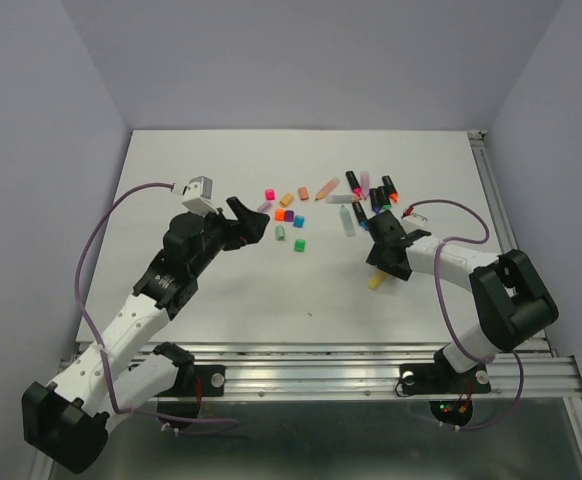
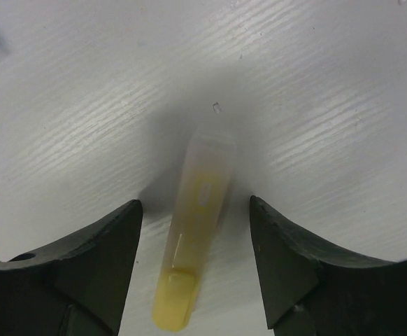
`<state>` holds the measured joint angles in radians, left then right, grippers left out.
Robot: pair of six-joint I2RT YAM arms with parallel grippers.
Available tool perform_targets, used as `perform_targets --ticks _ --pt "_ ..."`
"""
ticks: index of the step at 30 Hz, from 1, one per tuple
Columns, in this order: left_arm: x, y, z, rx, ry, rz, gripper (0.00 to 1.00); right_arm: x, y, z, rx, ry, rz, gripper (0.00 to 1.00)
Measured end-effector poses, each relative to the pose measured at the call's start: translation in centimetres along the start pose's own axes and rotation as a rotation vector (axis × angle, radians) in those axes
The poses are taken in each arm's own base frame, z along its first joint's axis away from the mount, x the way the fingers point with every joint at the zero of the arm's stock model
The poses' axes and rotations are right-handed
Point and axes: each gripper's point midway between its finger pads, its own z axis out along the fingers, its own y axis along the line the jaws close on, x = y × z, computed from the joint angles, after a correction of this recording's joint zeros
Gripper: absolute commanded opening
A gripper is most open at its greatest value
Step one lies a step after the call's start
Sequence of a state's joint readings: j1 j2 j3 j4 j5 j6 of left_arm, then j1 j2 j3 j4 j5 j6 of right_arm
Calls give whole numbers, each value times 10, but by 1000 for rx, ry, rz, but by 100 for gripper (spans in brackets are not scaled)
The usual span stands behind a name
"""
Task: Open the pen caps
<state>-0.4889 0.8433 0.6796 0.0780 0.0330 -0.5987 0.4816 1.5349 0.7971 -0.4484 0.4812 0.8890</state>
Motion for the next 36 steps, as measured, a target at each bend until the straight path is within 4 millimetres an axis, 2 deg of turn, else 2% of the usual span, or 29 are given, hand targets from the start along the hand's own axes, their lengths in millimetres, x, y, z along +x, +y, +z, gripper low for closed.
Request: perform_targets --ticks 3,4,8,13,14,16,19,20,21,22,23,24,26,31,36 --pt "2 2 2 -9 7 1 99 -3 4 2 0 1 1 53" --pt "2 3 2 -11 7 1 99 -3 4 2 0 2 0 33" --pt "5 3 6 -9 19 0 99 -2 9 2 -19 11 -8 15" --pt "23 -3 19 47 90 -5 99 -1 11 0 -37 21 -18 11" --pt "32 -9 24 98 126 -8 99 -1 12 -2 -49 26 -22 7" --pt "48 -15 29 150 178 -14 99 -3 15 -7 -75 25 -22 7" --pt "93 -30 40 239 321 -10 99 -12 28 -27 -199 1 -2 6" --pt "115 -36 43 266 389 -5 99 -15 35 -36 -258 -6 2 2" --pt "121 -38 43 278 409 -3 99 -19 43 -46 -323 -16 6 1" --pt "145 -43 43 292 483 8 99 -24 53 -60 -408 -25 12 1" --pt "160 -50 43 312 529 18 99 -27 57 -66 -438 -34 17 1" --pt "166 -52 43 319 547 23 99 -30 65 -76 -499 -40 20 1" --pt "187 -74 41 376 610 50 99 -35 79 -91 -593 -42 22 1" --pt "193 -115 47 480 620 85 99 -39 99 -112 -724 -40 29 1" --pt "194 -125 61 488 603 95 97 -37 108 -123 -784 -11 53 1"
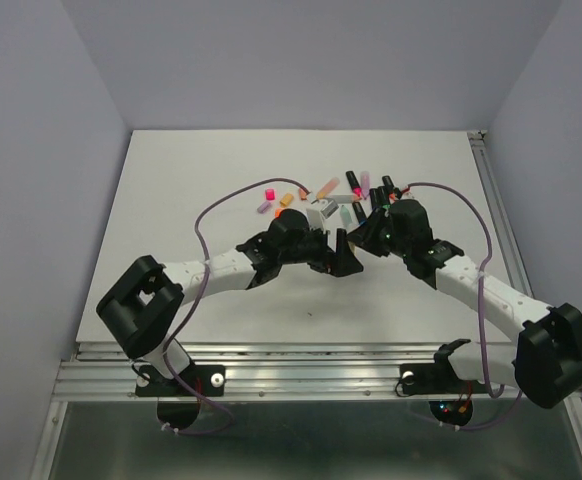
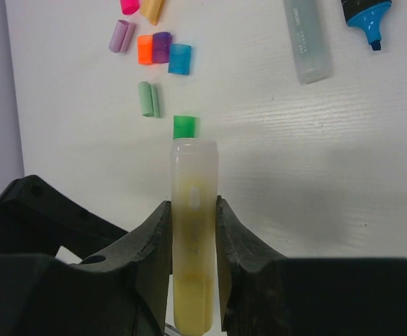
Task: Open the pen caps
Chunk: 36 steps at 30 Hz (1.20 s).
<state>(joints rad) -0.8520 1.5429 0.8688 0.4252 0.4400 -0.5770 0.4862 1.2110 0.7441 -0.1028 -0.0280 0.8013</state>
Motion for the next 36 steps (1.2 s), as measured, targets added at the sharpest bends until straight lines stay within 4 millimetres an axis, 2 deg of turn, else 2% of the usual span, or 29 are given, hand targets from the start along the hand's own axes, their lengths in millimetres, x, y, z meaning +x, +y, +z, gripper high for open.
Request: perform_targets --ticks 3,4,6,9,11,15,22,31,34,36 --pt "7 9 10 -29 19 -8 92 3 6 -1 -25 15 14 1" --pt "10 12 13 -39 26 -11 86 5 8 -1 -32 23 18 1" --pt "14 16 16 -59 36 -16 81 6 9 -1 -39 29 24 1" --pt "13 16 19 -80 34 -20 73 9 13 -2 -50 43 27 1" --pt "10 15 20 -84 21 -18 63 12 15 -2 -56 51 25 1" --pt "7 15 22 -117 10 -24 54 15 13 1 -46 57 23 1" --pt "17 24 26 -204 37 -36 52 15 3 7 6 43 34 1" --pt "24 25 25 -228 55 -42 52 8 -8 13 71 -9 82 1" --pt "23 24 26 -235 53 -44 37 6 -10 14 85 -26 92 1" --pt "22 26 25 -248 57 -46 32 5 -10 14 91 -36 96 1"
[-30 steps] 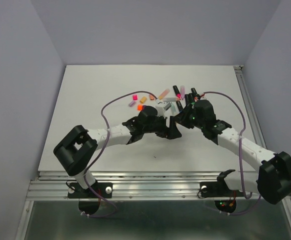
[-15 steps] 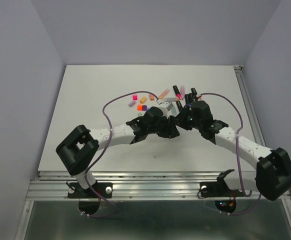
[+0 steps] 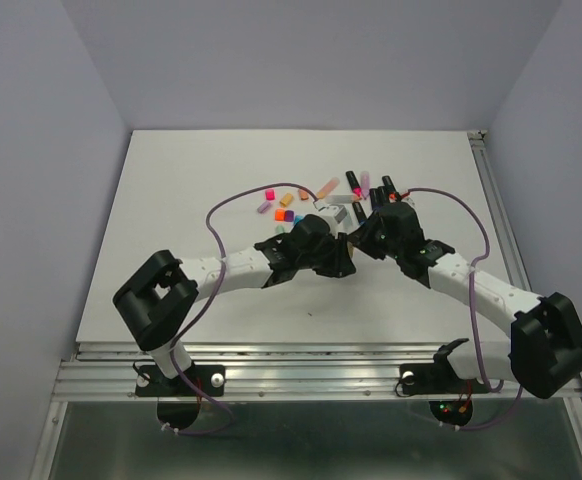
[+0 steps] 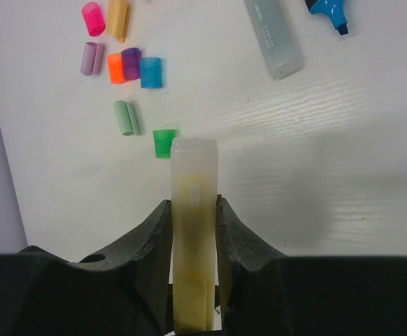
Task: Open the pen caps
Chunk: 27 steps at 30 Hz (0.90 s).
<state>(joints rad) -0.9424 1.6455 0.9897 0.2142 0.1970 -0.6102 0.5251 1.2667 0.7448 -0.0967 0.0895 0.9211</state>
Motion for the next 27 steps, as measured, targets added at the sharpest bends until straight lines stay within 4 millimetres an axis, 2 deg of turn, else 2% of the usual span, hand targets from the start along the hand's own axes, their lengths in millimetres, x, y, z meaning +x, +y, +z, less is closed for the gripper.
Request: perform_targets --ticks 1,2,3,4,14,18,20,22,23,24,25,27 --pt "0 1 0 -5 0 -4 26 -1 0 0 2 -5 1 1" --pt "0 3 1 -15 3 -8 16 -1 -1 0 4 -8 3 1" --pt "0 3 1 -19 4 -10 12 -2 -1 0 7 -14 5 1" --pt "0 3 2 -20 6 -11 0 -3 -1 0 10 -17 5 1" --pt "-3 0 3 -10 -3 -38 0 -10 -4 2 37 -65 5 1" --pt "1 5 -2 0 -42 -66 0 -12 -6 10 103 -95 -3 1" --pt "18 2 -19 36 -12 -75 0 -32 -10 25 187 -188 -20 1" --pt "36 -7 -36 80 20 -68 0 -61 -17 37 260 -283 -8 1" --pt "45 -14 -49 112 29 -64 0 -83 -23 43 308 -342 3 1" --pt "53 -18 -61 136 34 -59 0 -94 -26 45 330 -375 6 1" --pt "55 -20 -66 144 32 -58 0 -108 -30 48 358 -412 7 1" --pt "57 -18 -80 142 11 -65 0 -123 -34 48 383 -452 11 1"
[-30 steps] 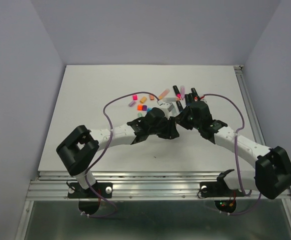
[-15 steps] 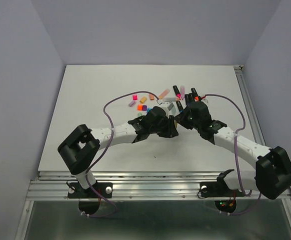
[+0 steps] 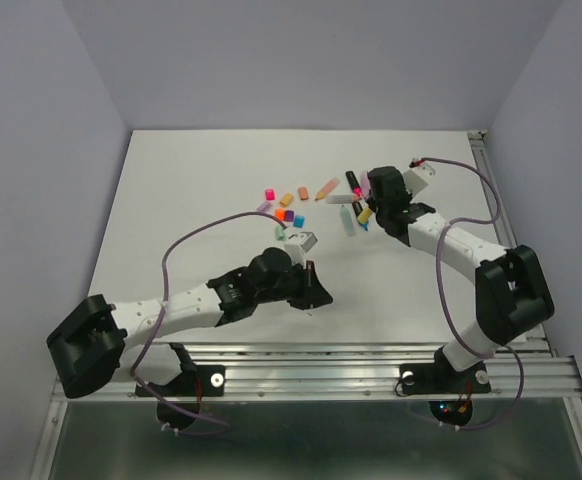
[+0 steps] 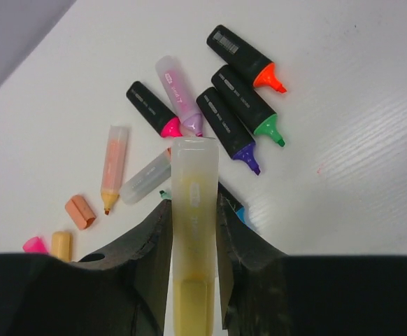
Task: Open the pen caps
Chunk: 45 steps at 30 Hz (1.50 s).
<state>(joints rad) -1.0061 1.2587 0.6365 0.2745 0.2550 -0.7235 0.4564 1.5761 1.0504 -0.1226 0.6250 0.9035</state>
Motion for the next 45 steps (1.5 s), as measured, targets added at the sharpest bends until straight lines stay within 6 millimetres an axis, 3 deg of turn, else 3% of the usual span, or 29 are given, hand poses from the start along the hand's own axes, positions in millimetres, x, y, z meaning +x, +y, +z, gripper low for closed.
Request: perform_targets --ticks 5,7,8,9,10,11,14,21,24,29,34,37,38,40,41,45 --pt "-14 14 -15 -84 -85 -25 0 -12 6 -4 -28 -19 6 1" --pt "-20 22 -15 -116 -107 -30 26 -14 10 -11 -59 -7 13 1" --pt "-22 26 -15 -137 -113 -32 55 -15 12 -17 -86 4 20 1" --pt "-25 28 -14 -153 -117 -28 67 -15 13 -21 -101 13 21 1" --pt "-30 31 -12 -171 -120 -18 94 -14 14 -31 -137 34 30 1" --pt "-38 31 -8 -185 -131 -17 99 -13 14 -37 -161 47 36 1" --pt "-63 25 8 -202 -158 10 99 -5 14 -58 -236 107 56 1" --pt "-102 8 46 -179 -190 84 99 15 17 -85 -324 211 88 1" --pt "-107 9 60 -178 -185 99 96 17 19 -94 -346 232 103 1" --pt "-111 13 74 -189 -176 112 80 17 25 -101 -378 256 126 1" --pt "-112 13 84 -183 -162 120 74 22 27 -105 -392 279 123 1" --pt "-113 11 85 -178 -161 122 58 27 24 -105 -389 293 118 1" --pt "-113 11 85 -178 -161 122 35 28 24 -105 -388 295 118 1" --pt "-112 11 85 -176 -159 122 6 28 24 -105 -389 296 119 1" --pt "-113 14 84 -190 -163 121 0 29 24 -105 -388 297 124 1" --pt "-113 14 85 -179 -156 109 0 26 24 -104 -382 285 130 1"
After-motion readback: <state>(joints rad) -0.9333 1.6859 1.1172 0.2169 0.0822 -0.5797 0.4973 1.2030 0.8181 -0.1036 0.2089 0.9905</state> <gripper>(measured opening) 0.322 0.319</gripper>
